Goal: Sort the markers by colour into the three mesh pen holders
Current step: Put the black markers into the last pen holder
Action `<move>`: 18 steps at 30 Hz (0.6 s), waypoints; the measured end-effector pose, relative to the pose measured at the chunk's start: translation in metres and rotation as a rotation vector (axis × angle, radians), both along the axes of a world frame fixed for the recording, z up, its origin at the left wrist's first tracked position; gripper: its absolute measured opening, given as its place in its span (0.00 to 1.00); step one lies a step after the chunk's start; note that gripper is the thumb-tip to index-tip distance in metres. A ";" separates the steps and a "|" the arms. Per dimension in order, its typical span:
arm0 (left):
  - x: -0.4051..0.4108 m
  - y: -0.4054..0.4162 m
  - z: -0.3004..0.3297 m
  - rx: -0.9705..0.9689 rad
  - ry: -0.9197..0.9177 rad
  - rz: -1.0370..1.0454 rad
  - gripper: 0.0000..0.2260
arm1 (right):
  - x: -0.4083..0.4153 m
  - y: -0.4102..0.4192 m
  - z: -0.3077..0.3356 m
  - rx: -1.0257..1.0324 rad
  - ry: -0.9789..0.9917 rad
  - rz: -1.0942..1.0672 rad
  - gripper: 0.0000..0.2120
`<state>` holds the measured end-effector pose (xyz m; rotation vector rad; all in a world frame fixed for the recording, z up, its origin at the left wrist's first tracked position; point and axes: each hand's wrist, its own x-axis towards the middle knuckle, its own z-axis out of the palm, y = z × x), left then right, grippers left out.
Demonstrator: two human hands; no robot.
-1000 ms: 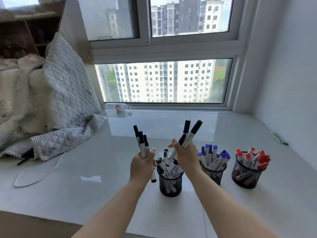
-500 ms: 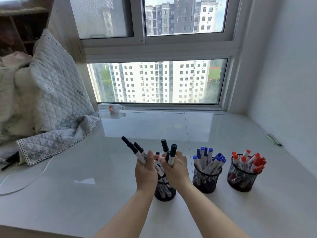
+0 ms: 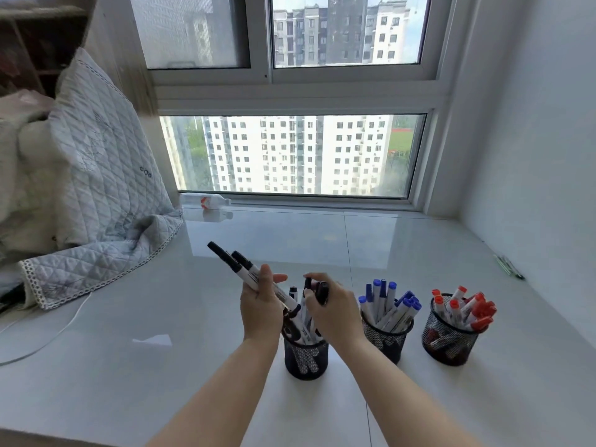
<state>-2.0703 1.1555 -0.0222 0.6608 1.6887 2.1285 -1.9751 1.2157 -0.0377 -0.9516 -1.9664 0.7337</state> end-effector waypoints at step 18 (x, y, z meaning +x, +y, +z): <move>-0.024 0.017 -0.004 -0.013 0.069 -0.279 0.16 | 0.002 0.001 -0.014 -0.050 -0.146 0.062 0.17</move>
